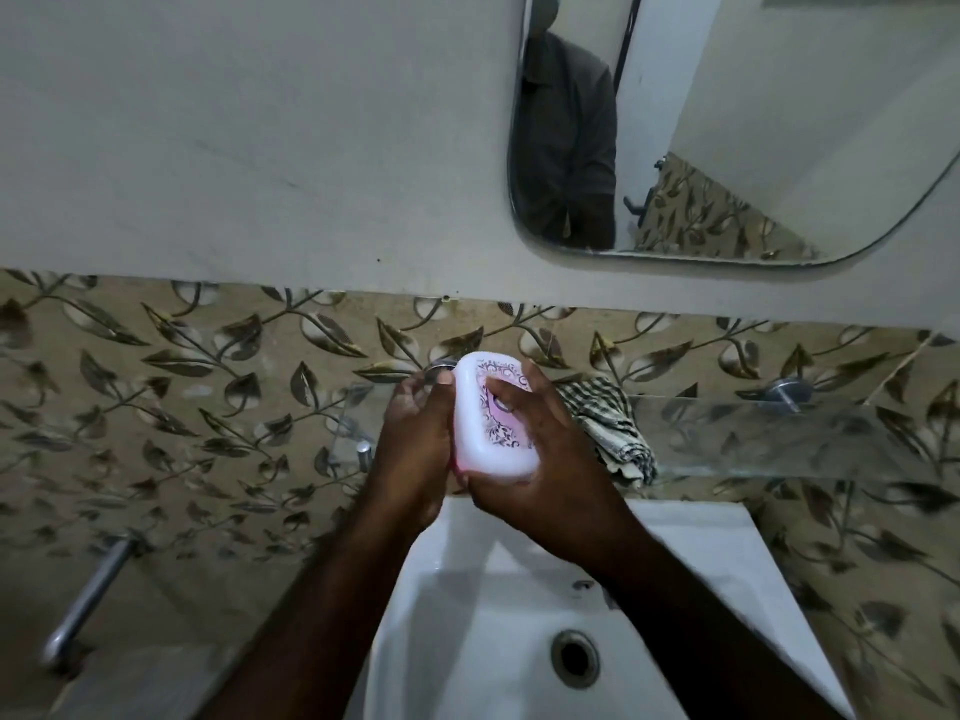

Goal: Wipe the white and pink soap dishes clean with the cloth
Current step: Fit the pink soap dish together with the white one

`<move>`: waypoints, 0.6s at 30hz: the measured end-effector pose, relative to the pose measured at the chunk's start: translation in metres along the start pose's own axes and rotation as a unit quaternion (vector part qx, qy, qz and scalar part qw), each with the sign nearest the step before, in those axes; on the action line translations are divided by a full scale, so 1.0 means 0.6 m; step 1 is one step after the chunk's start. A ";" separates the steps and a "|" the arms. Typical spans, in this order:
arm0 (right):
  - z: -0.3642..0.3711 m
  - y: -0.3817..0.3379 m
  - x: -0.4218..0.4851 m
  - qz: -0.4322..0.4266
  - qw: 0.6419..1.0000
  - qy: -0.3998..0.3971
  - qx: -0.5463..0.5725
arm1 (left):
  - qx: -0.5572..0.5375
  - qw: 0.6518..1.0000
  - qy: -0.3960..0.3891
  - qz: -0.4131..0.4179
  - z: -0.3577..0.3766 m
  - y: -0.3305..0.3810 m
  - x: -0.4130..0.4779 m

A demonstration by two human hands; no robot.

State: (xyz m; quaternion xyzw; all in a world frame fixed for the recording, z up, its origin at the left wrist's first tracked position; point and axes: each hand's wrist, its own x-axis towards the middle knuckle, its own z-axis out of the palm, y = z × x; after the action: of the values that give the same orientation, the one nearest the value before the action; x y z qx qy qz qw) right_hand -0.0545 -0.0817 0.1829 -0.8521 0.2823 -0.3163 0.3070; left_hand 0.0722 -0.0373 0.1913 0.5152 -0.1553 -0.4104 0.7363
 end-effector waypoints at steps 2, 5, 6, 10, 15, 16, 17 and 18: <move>0.006 0.005 0.009 0.021 0.998 0.032 -0.041 | 0.112 0.986 0.044 0.119 -0.009 -0.007 0.013; 0.019 0.011 0.017 0.046 0.994 0.023 -0.093 | 0.217 0.959 0.011 0.183 -0.018 -0.018 0.018; 0.025 0.013 0.018 0.044 0.993 0.022 -0.103 | 0.245 0.952 0.005 0.186 -0.020 -0.022 0.019; 0.040 0.019 0.016 0.048 0.991 0.043 -0.121 | 0.305 0.930 -0.022 0.203 -0.022 -0.022 0.023; 0.047 0.027 0.015 0.053 0.989 0.037 -0.132 | 0.330 0.922 -0.033 0.200 -0.022 -0.023 0.029; 0.047 0.028 0.016 0.056 0.989 0.034 -0.131 | 0.336 0.919 -0.034 0.204 -0.022 -0.025 0.029; 0.047 0.029 0.017 0.058 0.989 0.033 -0.131 | 0.344 0.915 -0.034 0.207 -0.021 -0.025 0.028; 0.047 0.030 0.017 0.059 0.989 0.033 -0.132 | 0.350 0.912 -0.034 0.212 -0.021 -0.025 0.026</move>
State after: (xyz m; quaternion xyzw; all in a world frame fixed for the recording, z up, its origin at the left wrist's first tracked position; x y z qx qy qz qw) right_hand -0.0331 -0.0905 0.1568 -0.8563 0.3810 -0.2855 0.2004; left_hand 0.0832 -0.0435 0.1697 0.6806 -0.4192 -0.1815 0.5728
